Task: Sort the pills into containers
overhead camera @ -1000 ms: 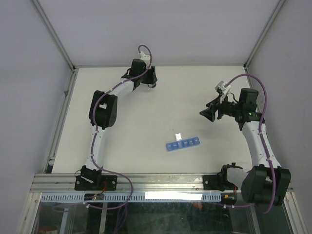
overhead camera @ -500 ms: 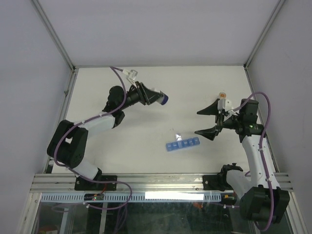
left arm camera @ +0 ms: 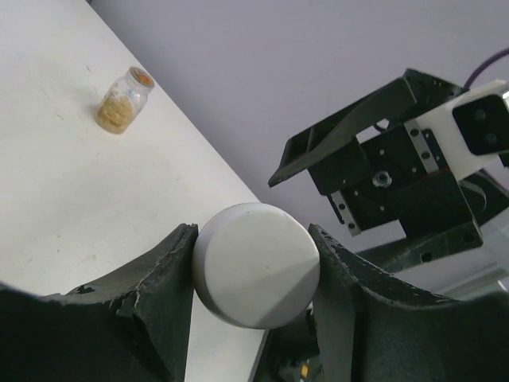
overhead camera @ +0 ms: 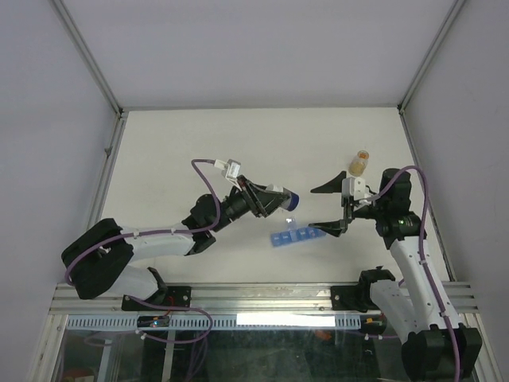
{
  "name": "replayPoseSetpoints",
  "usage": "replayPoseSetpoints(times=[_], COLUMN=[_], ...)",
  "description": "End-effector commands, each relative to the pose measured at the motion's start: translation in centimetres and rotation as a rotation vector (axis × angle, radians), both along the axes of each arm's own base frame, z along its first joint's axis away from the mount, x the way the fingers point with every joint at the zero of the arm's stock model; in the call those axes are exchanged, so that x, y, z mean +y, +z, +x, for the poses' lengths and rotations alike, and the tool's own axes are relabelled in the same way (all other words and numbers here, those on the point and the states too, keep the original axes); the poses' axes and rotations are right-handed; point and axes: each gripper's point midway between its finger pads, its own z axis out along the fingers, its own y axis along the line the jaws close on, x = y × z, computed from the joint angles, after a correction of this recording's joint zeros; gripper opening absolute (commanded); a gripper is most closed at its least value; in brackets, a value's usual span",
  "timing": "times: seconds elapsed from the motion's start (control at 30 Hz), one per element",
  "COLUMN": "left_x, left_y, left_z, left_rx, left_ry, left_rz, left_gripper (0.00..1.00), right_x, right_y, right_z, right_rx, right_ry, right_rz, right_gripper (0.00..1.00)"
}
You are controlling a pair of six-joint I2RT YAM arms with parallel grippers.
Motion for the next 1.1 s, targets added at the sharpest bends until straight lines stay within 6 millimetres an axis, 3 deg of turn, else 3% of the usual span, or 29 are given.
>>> replayPoseSetpoints(times=[0.0,0.37,0.83,0.97,1.07], left_x=[0.1,-3.8,-5.5,-5.8,-5.9], left_y=[3.7,3.4,3.7,3.6,3.6], left_z=[1.4,-0.1,-0.9,-1.1,-1.1], left_rx=[-0.011,0.071,0.148,0.155,0.159], left_ry=[0.172,0.143,0.102,0.092,0.088], left_rz=[-0.151,-0.217,-0.284,-0.285,-0.283], left_gripper=[0.00,0.00,0.00,0.00,0.15], right_x=[0.7,1.8,2.6,2.8,2.8], right_y=[0.9,0.6,-0.6,-0.4,-0.1], right_z=[0.9,2.4,3.2,3.1,2.8], right_rx=[-0.066,-0.011,0.027,0.015,0.004], right_ry=[-0.013,-0.080,-0.100,-0.088,-0.079], right_rz=[0.000,0.049,0.018,0.014,0.015], right_gripper=[0.96,0.94,0.73,0.62,0.45])
